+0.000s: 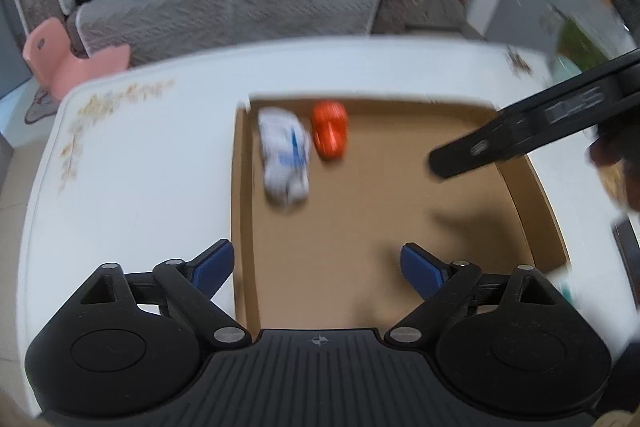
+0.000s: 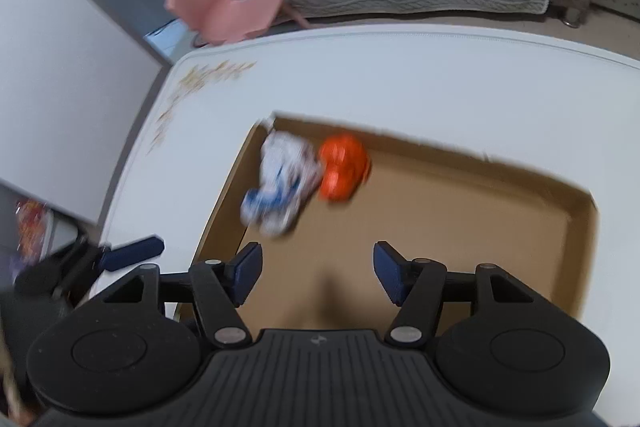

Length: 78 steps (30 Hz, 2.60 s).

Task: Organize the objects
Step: 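Grasp the lilac-tied bubble bundle with the left gripper while the right grasps the teal-tied bundle, then lower both bubble bundles into the tray beside the others and release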

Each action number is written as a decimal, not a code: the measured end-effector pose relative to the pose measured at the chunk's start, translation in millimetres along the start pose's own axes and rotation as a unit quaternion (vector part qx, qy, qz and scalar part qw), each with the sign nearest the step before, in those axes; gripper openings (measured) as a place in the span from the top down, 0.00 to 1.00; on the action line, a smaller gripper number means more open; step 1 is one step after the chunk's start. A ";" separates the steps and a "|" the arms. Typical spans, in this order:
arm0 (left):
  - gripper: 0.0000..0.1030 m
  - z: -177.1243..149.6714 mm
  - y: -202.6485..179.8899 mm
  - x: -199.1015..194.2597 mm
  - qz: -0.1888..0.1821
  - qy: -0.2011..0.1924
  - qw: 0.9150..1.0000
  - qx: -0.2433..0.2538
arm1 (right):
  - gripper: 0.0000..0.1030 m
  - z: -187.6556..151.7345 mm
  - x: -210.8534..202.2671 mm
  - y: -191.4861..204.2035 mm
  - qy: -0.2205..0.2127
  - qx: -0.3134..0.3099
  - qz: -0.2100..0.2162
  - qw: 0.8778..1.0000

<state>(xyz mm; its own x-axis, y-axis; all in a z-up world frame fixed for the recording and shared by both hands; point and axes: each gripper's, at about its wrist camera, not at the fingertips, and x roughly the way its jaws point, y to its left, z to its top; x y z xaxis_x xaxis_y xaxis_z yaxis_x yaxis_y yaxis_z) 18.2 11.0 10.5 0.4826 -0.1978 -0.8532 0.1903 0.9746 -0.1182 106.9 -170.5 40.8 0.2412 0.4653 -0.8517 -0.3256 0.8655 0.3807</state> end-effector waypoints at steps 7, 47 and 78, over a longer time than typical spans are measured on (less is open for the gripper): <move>0.04 -77.2 -14.5 -17.3 -0.005 0.062 0.992 0.108 | 0.37 -78.3 -2.9 28.0 0.025 -0.009 0.078 0.997; 0.64 -111.3 22.2 14.8 0.009 0.062 0.996 0.070 | 0.45 -104.9 53.0 76.0 0.043 -0.055 0.037 0.997; 0.64 47.7 -33.0 73.3 -0.009 -0.050 0.999 0.018 | 0.45 50.5 38.9 -23.8 -0.063 -0.026 -0.023 0.997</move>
<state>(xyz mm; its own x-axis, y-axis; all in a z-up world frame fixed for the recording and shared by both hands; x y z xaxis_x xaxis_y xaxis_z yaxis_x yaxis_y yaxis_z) 88.1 -40.7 -23.9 0.5622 -0.2256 -0.7956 0.2287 0.9670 -0.1127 170.2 -163.7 16.9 0.3683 0.4476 -0.8149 -0.3583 0.8771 0.3199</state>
